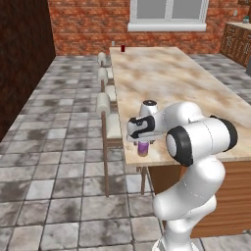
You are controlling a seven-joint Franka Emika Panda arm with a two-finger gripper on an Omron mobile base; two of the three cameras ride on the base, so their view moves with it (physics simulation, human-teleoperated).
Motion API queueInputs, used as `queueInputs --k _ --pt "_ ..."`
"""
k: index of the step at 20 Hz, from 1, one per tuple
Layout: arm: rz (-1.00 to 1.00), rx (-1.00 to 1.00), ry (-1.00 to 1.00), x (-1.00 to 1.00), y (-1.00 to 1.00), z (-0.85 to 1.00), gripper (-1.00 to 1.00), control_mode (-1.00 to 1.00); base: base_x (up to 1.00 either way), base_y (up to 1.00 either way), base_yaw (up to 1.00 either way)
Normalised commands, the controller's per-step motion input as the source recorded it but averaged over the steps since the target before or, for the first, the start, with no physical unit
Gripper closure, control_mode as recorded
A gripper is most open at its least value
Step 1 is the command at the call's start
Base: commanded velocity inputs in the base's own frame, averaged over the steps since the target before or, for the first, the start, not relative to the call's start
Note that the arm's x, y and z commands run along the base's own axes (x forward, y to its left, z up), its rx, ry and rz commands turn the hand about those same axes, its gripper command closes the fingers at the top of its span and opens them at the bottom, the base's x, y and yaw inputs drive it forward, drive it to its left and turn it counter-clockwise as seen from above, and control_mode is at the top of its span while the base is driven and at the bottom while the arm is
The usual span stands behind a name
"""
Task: Four empty soda cans are scattered around the kitchen. Gather all the cans and cluster them next to the stove for recycling.
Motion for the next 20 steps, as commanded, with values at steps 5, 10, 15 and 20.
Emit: queueInputs --k 5,10,15,20 --pt "-0.01 0.0 -0.02 0.0 0.0 -0.09 -1.0 -1.0 0.0 0.0 0.0" --pt "-0.01 0.0 0.0 0.0 0.0 -0.07 -1.0 -1.0 0.0 0.0 0.0" --pt "-0.02 0.0 0.0 0.0 0.0 -0.05 -1.0 -1.0 0.0 0.0 0.0" --pt "-0.02 0.0 0.0 -0.01 0.01 -0.02 -1.0 -1.0 0.0 0.0 0.0"
